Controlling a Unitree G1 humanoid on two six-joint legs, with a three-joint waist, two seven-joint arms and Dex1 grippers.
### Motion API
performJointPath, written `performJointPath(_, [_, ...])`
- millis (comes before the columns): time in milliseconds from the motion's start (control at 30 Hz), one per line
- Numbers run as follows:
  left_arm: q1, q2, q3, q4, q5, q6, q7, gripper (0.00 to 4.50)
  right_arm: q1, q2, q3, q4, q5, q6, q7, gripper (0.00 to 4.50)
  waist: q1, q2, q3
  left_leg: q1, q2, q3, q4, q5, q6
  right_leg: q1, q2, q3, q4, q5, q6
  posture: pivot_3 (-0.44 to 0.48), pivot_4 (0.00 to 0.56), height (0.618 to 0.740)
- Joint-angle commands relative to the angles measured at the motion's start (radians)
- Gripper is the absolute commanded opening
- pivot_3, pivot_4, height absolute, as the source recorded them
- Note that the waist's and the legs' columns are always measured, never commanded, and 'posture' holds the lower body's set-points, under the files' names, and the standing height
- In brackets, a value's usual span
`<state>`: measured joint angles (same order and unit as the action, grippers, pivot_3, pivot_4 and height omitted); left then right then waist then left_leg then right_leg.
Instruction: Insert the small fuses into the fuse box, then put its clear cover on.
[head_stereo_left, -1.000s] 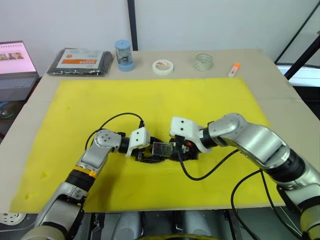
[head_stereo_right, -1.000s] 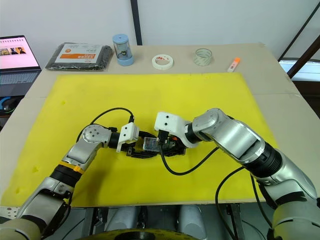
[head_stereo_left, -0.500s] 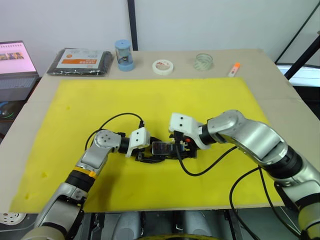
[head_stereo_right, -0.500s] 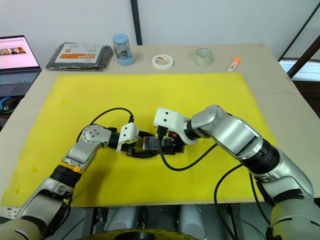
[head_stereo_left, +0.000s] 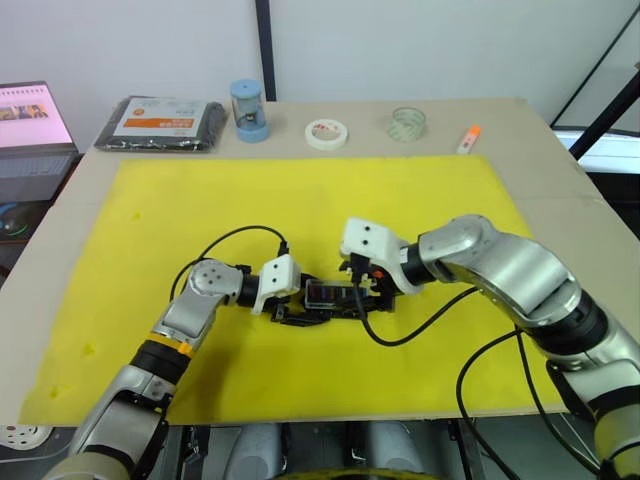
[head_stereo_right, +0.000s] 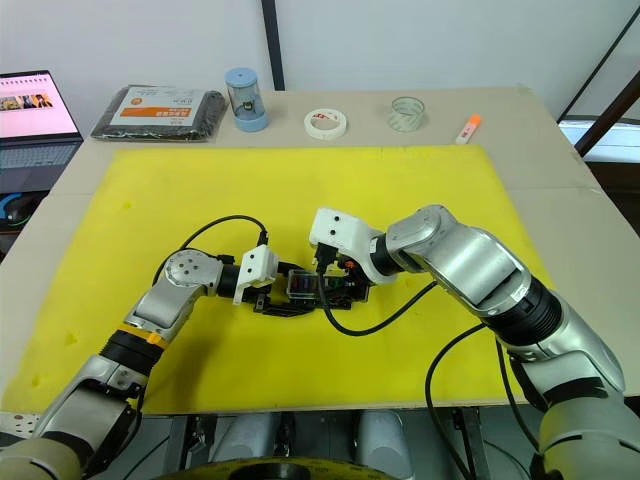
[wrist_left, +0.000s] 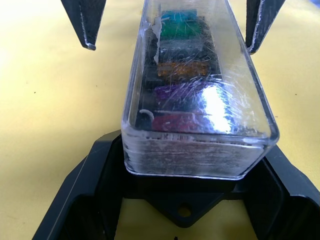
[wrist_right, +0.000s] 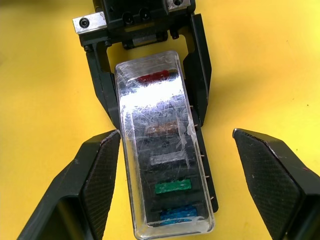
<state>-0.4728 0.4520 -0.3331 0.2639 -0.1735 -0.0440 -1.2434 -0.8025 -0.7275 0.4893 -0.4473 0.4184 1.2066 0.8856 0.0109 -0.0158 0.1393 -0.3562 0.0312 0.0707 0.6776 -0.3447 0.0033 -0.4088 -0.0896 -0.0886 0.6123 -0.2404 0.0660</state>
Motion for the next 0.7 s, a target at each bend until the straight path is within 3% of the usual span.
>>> performJointPath(33, [0.002,-0.004,0.0,-0.003,0.015,0.009,0.006,2.77,-0.015,0.005,-0.036,-0.024,0.015,0.001,-0.003,3.8,0.0,0.0,0.0,0.0,0.0,0.0,0.0,0.0,0.0,0.0,0.0,0.0,0.0,0.0,0.0,0.0,0.15,0.74])
performJointPath(300, [0.007,-0.007,-0.003,-0.009,0.016,0.01,0.008,2.77,-0.022,0.012,-0.068,-0.035,0.034,-0.001,0.002,3.8,0.0,0.0,0.0,0.0,0.0,0.0,0.0,0.0,0.0,0.0,0.0,0.0,0.0,0.0,0.0,0.0,0.15,0.74])
performJointPath(533, [0.012,-0.003,0.001,-0.012,0.013,0.015,0.006,2.77,0.022,0.026,-0.272,-0.09,0.135,-0.092,0.027,3.8,0.002,0.0,0.0,-0.001,0.0,-0.001,0.0,0.0,0.0,0.0,0.0,0.0,0.0,0.0,0.0,0.0,0.15,0.74])
performJointPath(700, [0.012,-0.002,0.003,-0.009,0.013,0.017,0.006,2.77,0.112,0.002,-0.295,-0.101,0.135,-0.191,0.043,2.53,0.001,0.0,0.0,0.0,0.0,-0.001,0.0,0.0,0.001,0.001,0.0,0.0,0.0,0.0,0.0,0.0,0.15,0.74])
